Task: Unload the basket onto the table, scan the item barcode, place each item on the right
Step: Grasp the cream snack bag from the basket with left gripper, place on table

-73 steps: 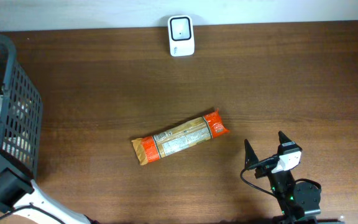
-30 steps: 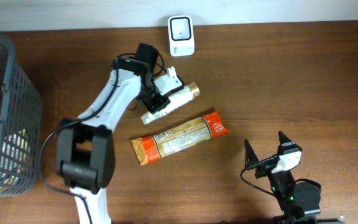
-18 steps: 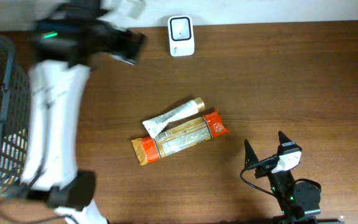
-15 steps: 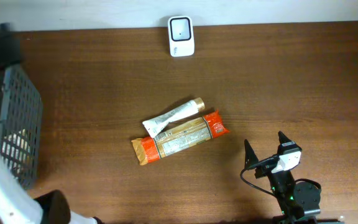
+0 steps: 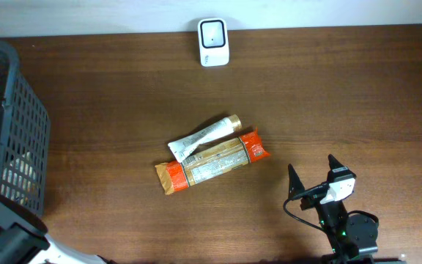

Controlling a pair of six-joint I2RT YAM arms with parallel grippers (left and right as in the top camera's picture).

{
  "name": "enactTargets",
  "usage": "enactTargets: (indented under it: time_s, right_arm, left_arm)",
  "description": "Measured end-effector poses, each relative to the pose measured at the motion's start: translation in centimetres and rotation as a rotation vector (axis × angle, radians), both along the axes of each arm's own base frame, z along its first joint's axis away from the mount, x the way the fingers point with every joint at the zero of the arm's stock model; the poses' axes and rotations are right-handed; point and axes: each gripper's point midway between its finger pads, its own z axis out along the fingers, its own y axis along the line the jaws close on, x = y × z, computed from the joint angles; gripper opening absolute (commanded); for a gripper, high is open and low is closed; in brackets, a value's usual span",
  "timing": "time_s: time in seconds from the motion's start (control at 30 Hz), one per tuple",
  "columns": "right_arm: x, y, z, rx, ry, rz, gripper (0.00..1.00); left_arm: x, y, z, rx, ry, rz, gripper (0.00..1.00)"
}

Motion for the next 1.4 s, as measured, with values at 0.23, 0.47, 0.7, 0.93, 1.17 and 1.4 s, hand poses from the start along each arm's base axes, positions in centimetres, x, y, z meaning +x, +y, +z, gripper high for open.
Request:
enactTargets:
  time_s: [0.23, 0.47, 0.7, 0.93, 1.17, 1.4]
  right_arm:
    - [0.0, 0.0, 0.0, 0.000, 0.000, 0.000, 0.99]
    - [0.0, 0.0, 0.0, 0.001, 0.000, 0.000, 0.99]
    - [0.0, 0.0, 0.0, 0.001, 0.000, 0.000, 0.99]
    - [0.0, 0.0, 0.0, 0.000, 0.000, 0.000, 0.99]
    - [0.0, 0.0, 0.0, 0.001, -0.001, 0.000, 0.99]
    - [0.0, 0.0, 0.0, 0.000, -0.001, 0.000, 0.99]
  left_arm:
    - [0.0, -0.7, -4.9, -0.095, 0.060, -0.036, 0.00]
    - [6.7, 4.7, 10.2, 0.123, -0.182, -0.073, 0.00]
    - [9.2, -16.1, 40.9, 0.323, -0.808, -0.571, 0.00]
    - [12.6, -42.6, 21.5, -0.138, -0.340, -1.409, 0.00]
    - [12.4, -44.8, -2.5, -0.218, 0.054, -1.283, 0.49]
    - [13.0, -43.7, -2.1, -0.201, 0.059, -1.103, 0.99]
